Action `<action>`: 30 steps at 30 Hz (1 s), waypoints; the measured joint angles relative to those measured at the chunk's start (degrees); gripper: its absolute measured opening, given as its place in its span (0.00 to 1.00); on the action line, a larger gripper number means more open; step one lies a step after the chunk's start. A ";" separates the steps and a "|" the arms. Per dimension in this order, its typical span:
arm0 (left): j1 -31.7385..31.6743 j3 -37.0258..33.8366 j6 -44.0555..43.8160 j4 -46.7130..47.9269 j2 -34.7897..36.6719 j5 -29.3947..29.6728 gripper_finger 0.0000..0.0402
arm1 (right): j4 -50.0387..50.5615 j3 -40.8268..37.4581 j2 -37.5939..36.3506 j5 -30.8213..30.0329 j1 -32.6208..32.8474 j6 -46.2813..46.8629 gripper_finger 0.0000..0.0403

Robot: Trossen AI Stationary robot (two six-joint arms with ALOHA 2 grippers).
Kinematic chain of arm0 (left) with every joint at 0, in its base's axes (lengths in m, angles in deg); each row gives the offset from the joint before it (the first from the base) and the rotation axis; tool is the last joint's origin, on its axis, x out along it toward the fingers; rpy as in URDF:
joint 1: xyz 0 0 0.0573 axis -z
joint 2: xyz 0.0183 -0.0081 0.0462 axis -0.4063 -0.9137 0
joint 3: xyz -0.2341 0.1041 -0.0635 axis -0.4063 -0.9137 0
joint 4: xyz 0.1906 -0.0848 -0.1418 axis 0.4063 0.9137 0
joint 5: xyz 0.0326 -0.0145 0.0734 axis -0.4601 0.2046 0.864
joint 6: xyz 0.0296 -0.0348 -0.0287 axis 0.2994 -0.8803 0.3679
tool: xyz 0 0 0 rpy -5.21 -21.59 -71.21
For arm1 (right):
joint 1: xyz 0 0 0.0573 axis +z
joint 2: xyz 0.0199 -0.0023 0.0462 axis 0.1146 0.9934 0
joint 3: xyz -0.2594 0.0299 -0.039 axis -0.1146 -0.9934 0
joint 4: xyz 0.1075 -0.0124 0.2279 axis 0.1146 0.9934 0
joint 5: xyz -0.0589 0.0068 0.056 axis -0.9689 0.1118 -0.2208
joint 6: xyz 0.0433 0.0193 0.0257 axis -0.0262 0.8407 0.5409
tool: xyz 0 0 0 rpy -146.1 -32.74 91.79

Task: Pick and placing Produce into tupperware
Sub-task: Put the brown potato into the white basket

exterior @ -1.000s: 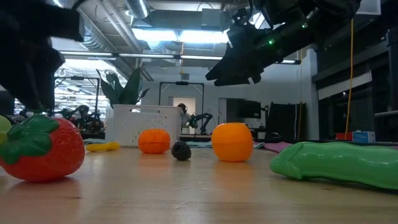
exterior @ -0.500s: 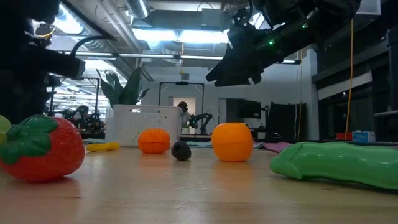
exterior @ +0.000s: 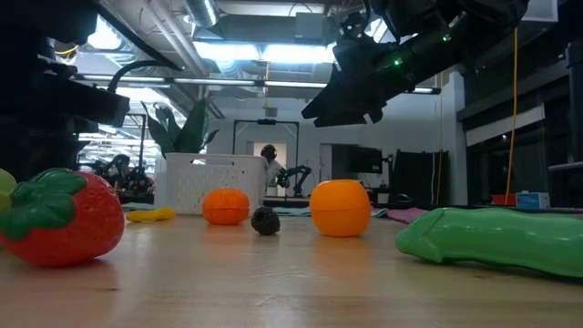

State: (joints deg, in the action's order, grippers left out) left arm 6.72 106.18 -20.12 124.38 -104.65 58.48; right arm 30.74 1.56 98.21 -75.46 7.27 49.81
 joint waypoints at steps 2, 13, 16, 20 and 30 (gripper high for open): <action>0.00 -0.02 -0.03 -0.10 -0.02 0.04 0.62 | 0.00 0.02 0.00 0.00 -0.01 0.01 0.66; -0.02 -0.09 -0.89 -0.72 -0.08 -0.18 0.48 | 0.00 0.02 0.00 0.00 -0.01 0.00 0.66; 0.00 -0.09 -0.92 -0.77 -0.08 -0.18 0.47 | 0.00 0.02 0.00 0.00 0.00 0.00 0.66; -0.01 -0.09 -1.51 -0.80 -0.12 -0.13 0.49 | 0.00 0.02 0.00 0.00 -0.02 0.01 0.66; -0.02 -0.09 -2.54 -0.76 -0.13 -0.02 0.47 | 0.00 0.02 0.00 -0.02 0.00 0.02 0.66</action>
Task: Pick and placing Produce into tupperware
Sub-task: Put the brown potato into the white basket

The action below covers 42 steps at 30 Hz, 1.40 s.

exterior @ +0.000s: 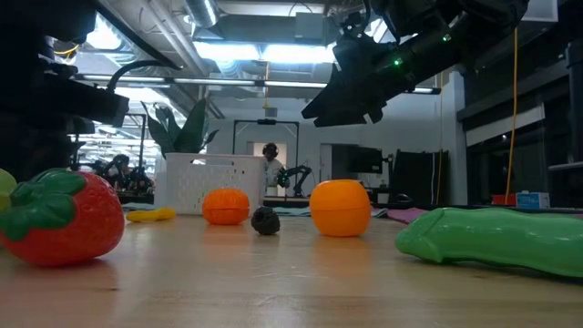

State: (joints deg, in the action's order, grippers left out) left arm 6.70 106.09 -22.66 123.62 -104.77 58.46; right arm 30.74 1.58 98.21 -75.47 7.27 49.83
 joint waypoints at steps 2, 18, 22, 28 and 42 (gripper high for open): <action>0.00 0.00 0.05 0.00 0.00 0.04 0.47 | 0.00 0.00 0.00 0.02 0.00 0.00 0.66; -0.13 -0.15 4.62 2.69 12.60 7.13 0.47 | 0.11 0.00 0.00 0.02 0.00 -0.02 0.66; -0.09 -0.11 7.31 2.80 18.48 8.00 0.47 | 0.71 0.00 0.00 0.02 0.00 -0.02 0.66; -0.09 -1.11 10.98 2.07 27.42 11.62 0.47 | 2.45 0.00 0.00 0.11 0.00 0.16 0.66; -0.07 -21.24 26.78 -32.36 46.98 11.47 0.47 | 2.92 0.00 0.00 1.44 1.56 0.90 0.66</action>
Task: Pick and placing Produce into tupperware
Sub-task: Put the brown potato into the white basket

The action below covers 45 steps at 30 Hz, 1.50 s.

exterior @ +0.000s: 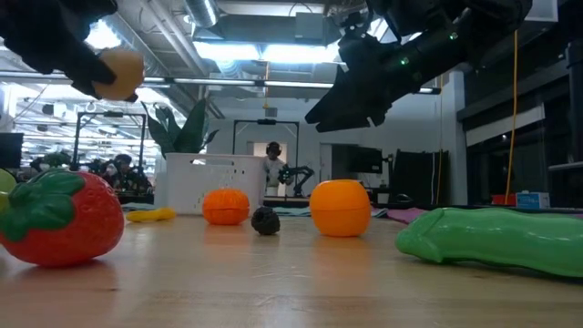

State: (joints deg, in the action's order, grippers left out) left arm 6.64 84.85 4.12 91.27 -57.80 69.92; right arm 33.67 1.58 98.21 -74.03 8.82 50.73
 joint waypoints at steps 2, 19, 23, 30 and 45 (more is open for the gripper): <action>0.00 -2.29 2.70 -4.13 1.50 -0.56 0.47 | -0.29 0.00 0.00 0.00 0.33 -1.13 0.66; -9.49 -15.04 13.14 -27.75 3.10 -7.10 0.47 | -2.99 -0.01 0.00 -0.04 0.70 -1.58 0.66; -13.29 -15.02 14.42 -30.49 3.08 -5.19 0.47 | -3.01 0.00 0.00 -0.04 0.70 -1.47 0.66; -22.06 -15.02 14.45 -31.33 3.08 -1.87 0.47 | -3.40 0.00 0.00 -0.09 0.70 -1.43 0.66; -32.51 -15.02 14.47 -34.44 3.01 -2.94 0.47 | -3.38 0.00 0.00 -0.11 0.70 -1.38 0.66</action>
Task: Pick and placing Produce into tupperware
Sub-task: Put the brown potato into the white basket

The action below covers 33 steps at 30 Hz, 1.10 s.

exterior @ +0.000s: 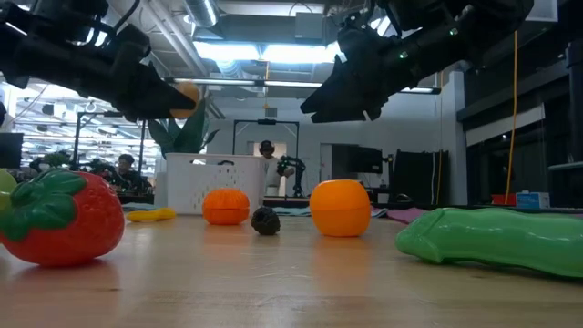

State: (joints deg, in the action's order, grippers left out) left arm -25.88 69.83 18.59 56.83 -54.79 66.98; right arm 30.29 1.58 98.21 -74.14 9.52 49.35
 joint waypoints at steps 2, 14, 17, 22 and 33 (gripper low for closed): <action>-0.08 0.00 0.00 0.00 0.00 -0.58 0.47 | 0.00 0.00 0.00 0.01 0.00 0.00 0.66; -5.15 2.47 -1.76 -0.25 -5.08 -4.74 0.47 | 0.02 0.00 0.00 0.00 0.00 -0.09 0.66; -7.28 4.61 -0.88 -0.16 -9.65 -5.75 0.47 | 0.02 0.00 0.00 0.00 0.00 -0.12 0.66; -11.28 8.30 0.71 -0.05 -16.87 -11.50 0.47 | 0.07 0.00 0.00 0.00 0.00 -0.17 0.66; -15.35 20.57 3.74 21.14 -21.93 -18.02 0.47 | 1.01 0.00 0.00 0.01 -0.01 -0.13 0.66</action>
State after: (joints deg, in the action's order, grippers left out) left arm -41.23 90.40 22.33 77.97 -76.72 48.96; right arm 31.29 1.58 98.21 -74.13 9.51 49.22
